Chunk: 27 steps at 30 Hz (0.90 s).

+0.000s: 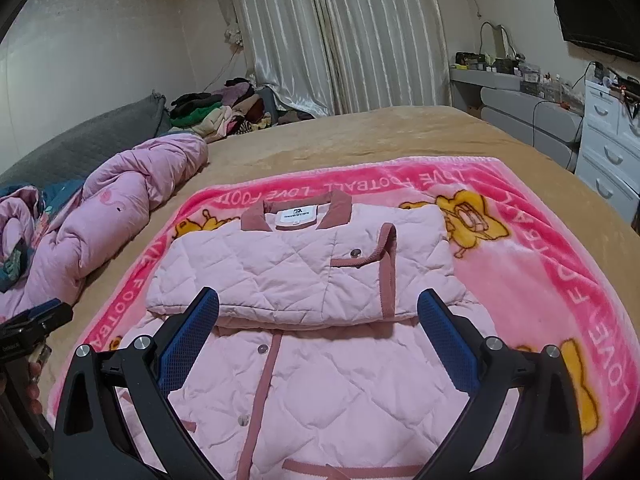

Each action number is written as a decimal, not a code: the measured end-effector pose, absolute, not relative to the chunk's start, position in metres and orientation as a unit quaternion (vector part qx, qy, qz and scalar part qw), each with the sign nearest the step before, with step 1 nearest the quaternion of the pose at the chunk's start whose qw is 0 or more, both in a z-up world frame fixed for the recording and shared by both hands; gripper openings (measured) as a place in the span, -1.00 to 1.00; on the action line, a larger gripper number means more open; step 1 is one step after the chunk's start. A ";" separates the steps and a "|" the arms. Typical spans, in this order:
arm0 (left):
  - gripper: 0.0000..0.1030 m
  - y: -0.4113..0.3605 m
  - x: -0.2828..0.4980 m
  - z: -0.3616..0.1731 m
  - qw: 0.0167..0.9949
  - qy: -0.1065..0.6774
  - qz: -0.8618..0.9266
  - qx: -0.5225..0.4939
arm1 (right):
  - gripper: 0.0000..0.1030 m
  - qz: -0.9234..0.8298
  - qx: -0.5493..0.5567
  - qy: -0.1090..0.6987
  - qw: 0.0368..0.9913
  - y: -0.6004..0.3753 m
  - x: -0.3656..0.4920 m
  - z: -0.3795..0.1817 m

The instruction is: Fold large clothes

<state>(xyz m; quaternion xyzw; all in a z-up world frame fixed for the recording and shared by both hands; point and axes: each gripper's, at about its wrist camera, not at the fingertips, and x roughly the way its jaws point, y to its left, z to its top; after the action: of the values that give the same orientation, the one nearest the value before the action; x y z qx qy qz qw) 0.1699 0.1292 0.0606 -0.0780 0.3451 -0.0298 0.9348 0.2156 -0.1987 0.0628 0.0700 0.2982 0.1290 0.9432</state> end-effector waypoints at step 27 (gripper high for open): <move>0.82 0.127 0.095 0.052 0.936 0.346 0.001 -0.069 | 0.92 0.154 0.043 0.311 0.937 -0.205 0.153 0.059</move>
<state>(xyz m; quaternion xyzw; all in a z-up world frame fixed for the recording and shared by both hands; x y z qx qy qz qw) 0.0949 0.1272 0.0522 -0.0689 0.3457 0.0006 0.9358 0.1525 -0.2052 0.0591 0.0427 0.3114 0.1542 0.9367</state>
